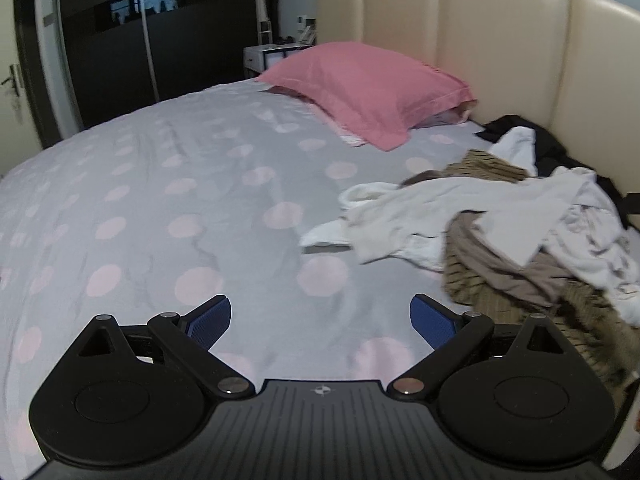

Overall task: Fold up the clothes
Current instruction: 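Reach the right tool into the white shirt and close on its fabric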

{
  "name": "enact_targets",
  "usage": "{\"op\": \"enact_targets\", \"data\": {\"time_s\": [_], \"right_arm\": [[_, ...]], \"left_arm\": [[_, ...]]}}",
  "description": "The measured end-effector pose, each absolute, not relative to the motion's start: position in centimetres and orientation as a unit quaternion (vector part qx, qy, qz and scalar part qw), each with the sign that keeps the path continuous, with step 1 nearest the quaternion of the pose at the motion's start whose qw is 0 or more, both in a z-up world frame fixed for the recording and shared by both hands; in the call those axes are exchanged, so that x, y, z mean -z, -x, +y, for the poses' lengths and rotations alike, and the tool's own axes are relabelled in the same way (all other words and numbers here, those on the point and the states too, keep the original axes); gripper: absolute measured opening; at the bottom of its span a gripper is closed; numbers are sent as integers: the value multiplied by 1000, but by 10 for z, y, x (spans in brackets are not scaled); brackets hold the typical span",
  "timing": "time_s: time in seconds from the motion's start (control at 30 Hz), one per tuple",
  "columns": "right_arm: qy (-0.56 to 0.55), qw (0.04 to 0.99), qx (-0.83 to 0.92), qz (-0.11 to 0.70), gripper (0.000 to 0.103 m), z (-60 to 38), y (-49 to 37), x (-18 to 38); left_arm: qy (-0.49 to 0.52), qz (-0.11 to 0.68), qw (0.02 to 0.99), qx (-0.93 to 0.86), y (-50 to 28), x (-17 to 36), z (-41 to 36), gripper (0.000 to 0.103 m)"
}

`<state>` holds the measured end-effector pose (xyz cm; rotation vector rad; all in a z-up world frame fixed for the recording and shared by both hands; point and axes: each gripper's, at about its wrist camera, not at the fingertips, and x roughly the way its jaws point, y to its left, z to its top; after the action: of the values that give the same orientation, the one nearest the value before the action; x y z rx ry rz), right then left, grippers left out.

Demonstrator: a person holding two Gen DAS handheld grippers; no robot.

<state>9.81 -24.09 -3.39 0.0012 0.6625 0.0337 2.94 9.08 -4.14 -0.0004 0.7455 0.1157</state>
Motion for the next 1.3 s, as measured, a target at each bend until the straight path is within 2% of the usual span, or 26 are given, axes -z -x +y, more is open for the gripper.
{"op": "enact_targets", "data": {"time_s": [0.13, 0.2, 0.53, 0.6, 0.67, 0.7, 0.77, 0.87, 1.03, 1.3], "right_arm": [[-28, 936, 6, 350, 82, -257, -134, 49], [-47, 931, 12, 362, 78, -263, -152, 59], [-34, 899, 82, 429, 77, -281, -209, 116], [-44, 895, 78, 437, 70, -283, -213, 122], [-41, 895, 66, 439, 48, -280, -214, 122], [-37, 896, 60, 438, 43, -276, -214, 120], [-19, 901, 50, 430, 21, -268, -212, 116], [3, 911, 35, 410, 16, -257, -207, 108], [-2, 928, -23, 372, 15, -236, -183, 78], [9, 923, -130, 363, 11, -174, -138, 42]], "left_arm": [[18, 378, 923, -69, -34, 50, 112, 95], [26, 384, 920, -75, -36, 54, 123, 94], [33, 422, 900, -104, -38, 92, 156, 94], [41, 431, 896, -104, -37, 101, 160, 94], [44, 441, 891, -103, -37, 109, 162, 94], [44, 444, 889, -102, -37, 111, 162, 94], [43, 448, 887, -103, -37, 114, 163, 94], [42, 447, 887, -106, -35, 113, 163, 94], [37, 441, 890, -108, -29, 108, 162, 94], [27, 424, 898, -112, -14, 86, 159, 94]]}}
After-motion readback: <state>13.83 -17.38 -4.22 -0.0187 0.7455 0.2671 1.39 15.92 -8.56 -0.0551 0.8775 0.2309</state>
